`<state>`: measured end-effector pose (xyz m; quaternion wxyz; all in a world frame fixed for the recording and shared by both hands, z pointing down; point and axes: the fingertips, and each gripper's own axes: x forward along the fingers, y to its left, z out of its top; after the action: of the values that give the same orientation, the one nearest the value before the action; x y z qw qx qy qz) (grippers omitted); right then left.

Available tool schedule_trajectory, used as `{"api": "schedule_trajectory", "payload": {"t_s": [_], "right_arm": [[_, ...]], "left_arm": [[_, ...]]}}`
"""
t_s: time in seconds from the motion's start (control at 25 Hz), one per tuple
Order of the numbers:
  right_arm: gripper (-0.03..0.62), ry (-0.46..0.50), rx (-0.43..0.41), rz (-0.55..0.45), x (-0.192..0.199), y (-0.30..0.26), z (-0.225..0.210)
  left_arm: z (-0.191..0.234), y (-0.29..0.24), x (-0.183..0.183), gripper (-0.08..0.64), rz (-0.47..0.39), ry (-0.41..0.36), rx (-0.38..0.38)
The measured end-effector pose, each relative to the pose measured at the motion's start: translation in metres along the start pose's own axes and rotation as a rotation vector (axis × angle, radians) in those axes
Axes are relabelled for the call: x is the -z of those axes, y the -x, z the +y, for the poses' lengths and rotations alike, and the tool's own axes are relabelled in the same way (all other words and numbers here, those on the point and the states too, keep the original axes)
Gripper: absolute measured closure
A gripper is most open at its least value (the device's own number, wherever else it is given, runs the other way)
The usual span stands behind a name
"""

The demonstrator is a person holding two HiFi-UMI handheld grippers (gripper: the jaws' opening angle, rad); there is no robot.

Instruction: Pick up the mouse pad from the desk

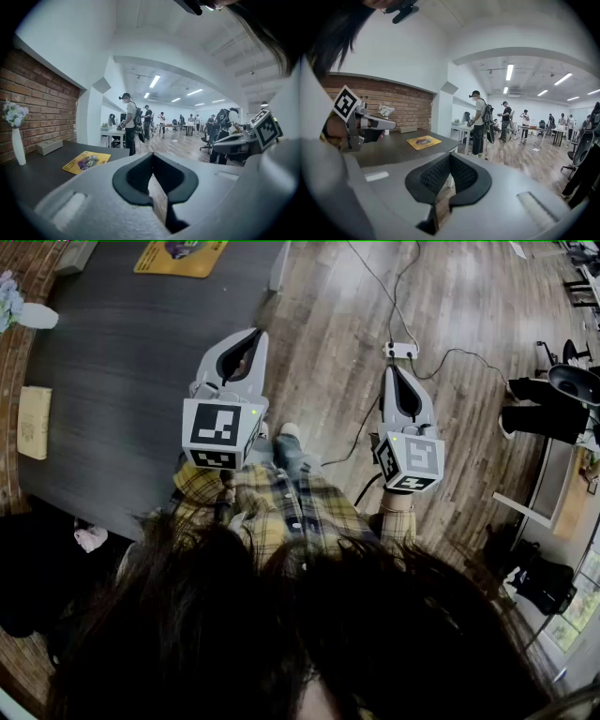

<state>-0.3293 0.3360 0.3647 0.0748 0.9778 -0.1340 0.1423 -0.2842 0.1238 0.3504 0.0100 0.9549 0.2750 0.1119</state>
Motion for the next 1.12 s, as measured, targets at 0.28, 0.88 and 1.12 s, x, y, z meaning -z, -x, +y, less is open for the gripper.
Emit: {"api": "schedule_trajectory", "payload": {"t_s": [0.28,0.88,1.12], "right_arm": [[0.588,-0.048,-0.038,-0.051,-0.009,0.002,-0.012],[0.368,-0.194,-0.113,-0.049,0.009,0.007,-0.069],[0.316,-0.202,-0.138,-0.039,0.003,-0.033,-0.082]], "left_arm": [[-0.021,-0.013,-0.004,0.554,0.004,-0.015,-0.007],[-0.038,-0.041,-0.007,0.310,0.012,0.021,-0.075],[-0.020,-0.069,-0.014,0.250,-0.001,0.030,-0.094]]}}
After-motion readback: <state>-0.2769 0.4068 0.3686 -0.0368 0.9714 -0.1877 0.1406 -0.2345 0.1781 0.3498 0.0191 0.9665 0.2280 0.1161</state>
